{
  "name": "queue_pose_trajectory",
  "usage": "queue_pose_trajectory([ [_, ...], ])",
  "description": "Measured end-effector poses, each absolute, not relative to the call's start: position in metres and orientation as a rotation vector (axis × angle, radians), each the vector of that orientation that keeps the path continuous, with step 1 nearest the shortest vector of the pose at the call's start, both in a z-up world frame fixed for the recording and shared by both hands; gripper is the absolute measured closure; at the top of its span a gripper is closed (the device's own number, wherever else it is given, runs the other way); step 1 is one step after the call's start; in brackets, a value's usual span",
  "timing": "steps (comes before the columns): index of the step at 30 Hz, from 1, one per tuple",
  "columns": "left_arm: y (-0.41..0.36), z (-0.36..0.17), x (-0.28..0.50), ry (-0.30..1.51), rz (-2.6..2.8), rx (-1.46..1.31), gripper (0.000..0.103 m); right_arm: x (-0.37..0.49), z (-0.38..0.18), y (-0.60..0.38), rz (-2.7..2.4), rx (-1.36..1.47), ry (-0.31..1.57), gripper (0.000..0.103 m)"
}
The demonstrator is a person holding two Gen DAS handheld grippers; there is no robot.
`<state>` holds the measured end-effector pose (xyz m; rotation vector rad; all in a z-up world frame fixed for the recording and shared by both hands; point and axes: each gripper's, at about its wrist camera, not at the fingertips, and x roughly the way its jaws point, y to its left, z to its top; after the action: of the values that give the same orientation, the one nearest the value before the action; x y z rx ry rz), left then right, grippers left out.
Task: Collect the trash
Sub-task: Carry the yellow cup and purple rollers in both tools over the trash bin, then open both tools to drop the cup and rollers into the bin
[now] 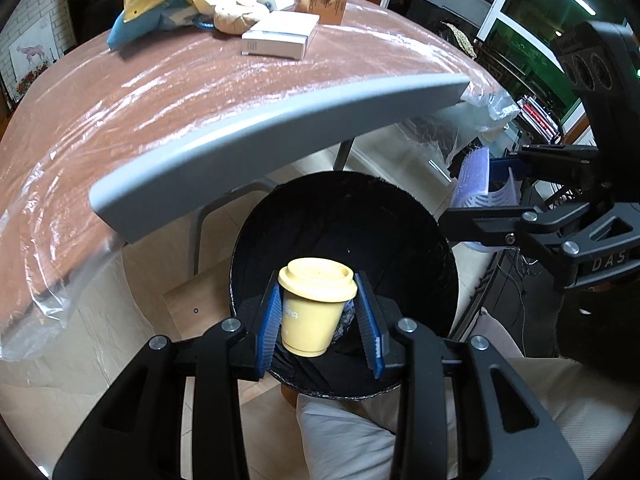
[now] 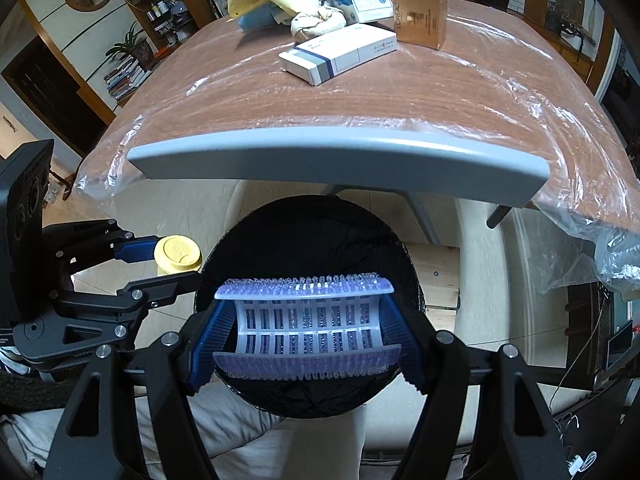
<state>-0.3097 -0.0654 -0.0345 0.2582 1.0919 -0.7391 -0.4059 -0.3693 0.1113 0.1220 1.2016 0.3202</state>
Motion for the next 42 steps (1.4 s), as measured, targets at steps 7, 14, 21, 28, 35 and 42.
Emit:
queue_pose_trajectory([
  [7,-0.068,-0.049,-0.309,1.120,-0.737,0.280,0.066,-0.401,0.103,-0.368,0.308,0.125,1.215,0.032],
  [14,-0.072,-0.062,-0.307,1.150,-0.731,0.297,0.066,-0.396,0.090,-0.368,0.302,0.118,1.244,0.032],
  [21,-0.079,-0.071,-0.310,1.165,-0.726,0.325,0.066,-0.392,0.077,-0.364,0.301,0.105,1.270,0.032],
  [28,-0.084,-0.076,-0.309,1.179,-0.725,0.356,0.066,-0.389,0.064,-0.364,0.287,0.107,1.296,0.032],
  [35,-0.093,-0.079,-0.307,1.184,-0.734,0.381,0.066,-0.388,0.056,-0.362,0.279,0.095,1.319,0.032],
  [42,-0.099,-0.082,-0.302,1.183,-0.741,0.401,0.066,-0.384,0.048,-0.358,0.269,0.085,1.335,0.032],
])
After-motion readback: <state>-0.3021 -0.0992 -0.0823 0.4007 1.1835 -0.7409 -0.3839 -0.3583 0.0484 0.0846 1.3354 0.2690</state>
